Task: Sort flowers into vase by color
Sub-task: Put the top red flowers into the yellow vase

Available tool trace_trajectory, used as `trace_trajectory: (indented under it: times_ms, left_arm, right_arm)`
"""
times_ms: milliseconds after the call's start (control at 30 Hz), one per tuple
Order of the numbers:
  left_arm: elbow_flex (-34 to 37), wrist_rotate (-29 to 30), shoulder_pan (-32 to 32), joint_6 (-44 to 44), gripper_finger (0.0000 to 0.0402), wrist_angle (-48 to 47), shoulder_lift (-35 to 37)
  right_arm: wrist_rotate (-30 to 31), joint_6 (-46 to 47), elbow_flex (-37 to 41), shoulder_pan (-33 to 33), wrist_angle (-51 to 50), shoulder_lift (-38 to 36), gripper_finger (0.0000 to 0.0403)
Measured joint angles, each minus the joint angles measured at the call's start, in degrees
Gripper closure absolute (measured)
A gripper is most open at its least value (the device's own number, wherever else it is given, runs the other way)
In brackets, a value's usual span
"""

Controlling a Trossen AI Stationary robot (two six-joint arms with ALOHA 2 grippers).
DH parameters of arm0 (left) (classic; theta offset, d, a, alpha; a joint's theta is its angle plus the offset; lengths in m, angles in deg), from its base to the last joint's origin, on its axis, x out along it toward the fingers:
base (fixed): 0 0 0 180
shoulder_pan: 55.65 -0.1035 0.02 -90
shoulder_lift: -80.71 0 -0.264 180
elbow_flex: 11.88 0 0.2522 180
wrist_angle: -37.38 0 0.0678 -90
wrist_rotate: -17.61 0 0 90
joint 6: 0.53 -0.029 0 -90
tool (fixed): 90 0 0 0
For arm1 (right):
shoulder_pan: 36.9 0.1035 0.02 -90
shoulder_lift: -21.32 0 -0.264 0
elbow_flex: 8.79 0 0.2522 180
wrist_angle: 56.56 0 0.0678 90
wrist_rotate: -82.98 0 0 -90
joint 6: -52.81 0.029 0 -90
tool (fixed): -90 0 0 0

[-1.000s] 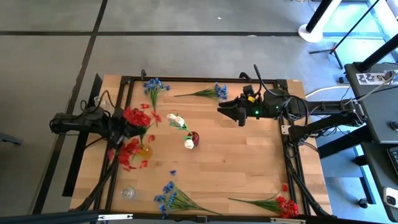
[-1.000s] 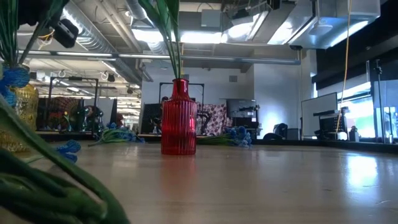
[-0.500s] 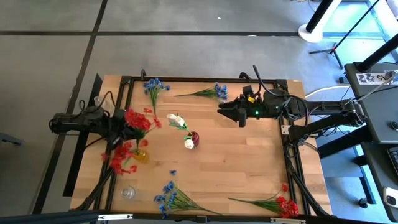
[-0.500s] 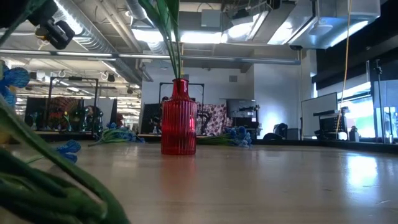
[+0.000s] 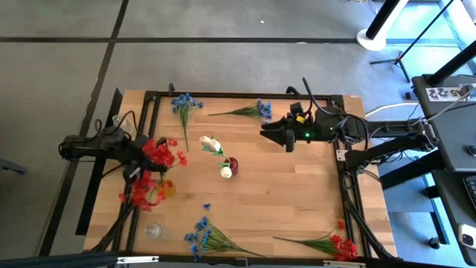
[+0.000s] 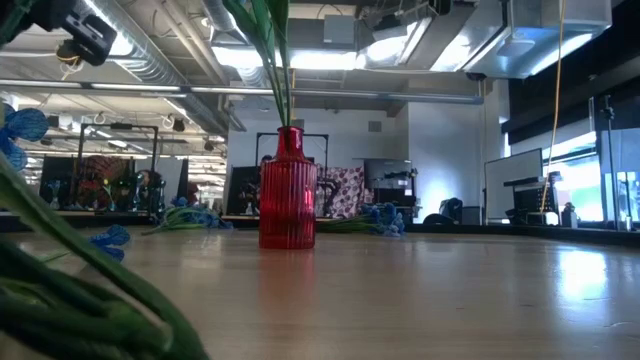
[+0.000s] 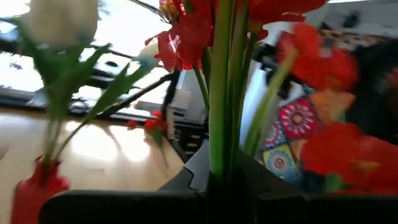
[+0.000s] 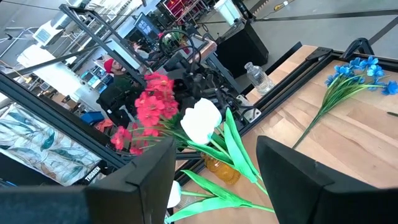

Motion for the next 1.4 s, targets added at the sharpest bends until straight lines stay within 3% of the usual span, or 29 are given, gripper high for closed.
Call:
trace_trajectory:
  times_ms: [133,300,400,667,800,1033,1167,1400]
  left_arm:
    - [0.0,-5.4,0.0,-1.8,0.0388,0.7,0.0]
    - [0.0,-5.4,0.1,0.8,0.039,1.0,0.0]
    - [0.0,-1.8,0.0,5.1,0.0365,0.9,0.0]
    - [0.0,-1.9,0.0,7.7,0.0285,1.1,0.0]
    - [0.0,-8.0,0.1,10.3,0.0265,1.6,0.0]
    - [-0.8,-12.8,0.1,19.2,0.026,2.9,0.0]
    - [-4.3,-12.2,0.1,19.5,0.026,-1.2,0.0]
    - [-8.2,-6.2,0.1,11.6,0.0259,-12.7,-0.3]
  right_arm:
    - [0.0,-0.1,0.0,0.0,-0.1,0.0,0.0181]
    - [0.1,-1.3,0.0,0.0,-0.2,0.0,0.0181]
    - [0.9,-1.6,0.0,0.0,-0.2,0.0,0.0181]
    - [1.5,-1.6,0.0,0.0,-0.2,0.0,0.0181]
    - [1.5,-1.6,0.0,0.0,-0.2,0.0,0.0181]
    - [1.4,-1.6,0.0,0.0,-0.3,0.0,0.0181]
    - [1.4,-1.6,0.0,0.0,-0.2,0.0,0.018]
    - [0.1,-2.8,0.0,0.0,-0.3,0.0,0.018]
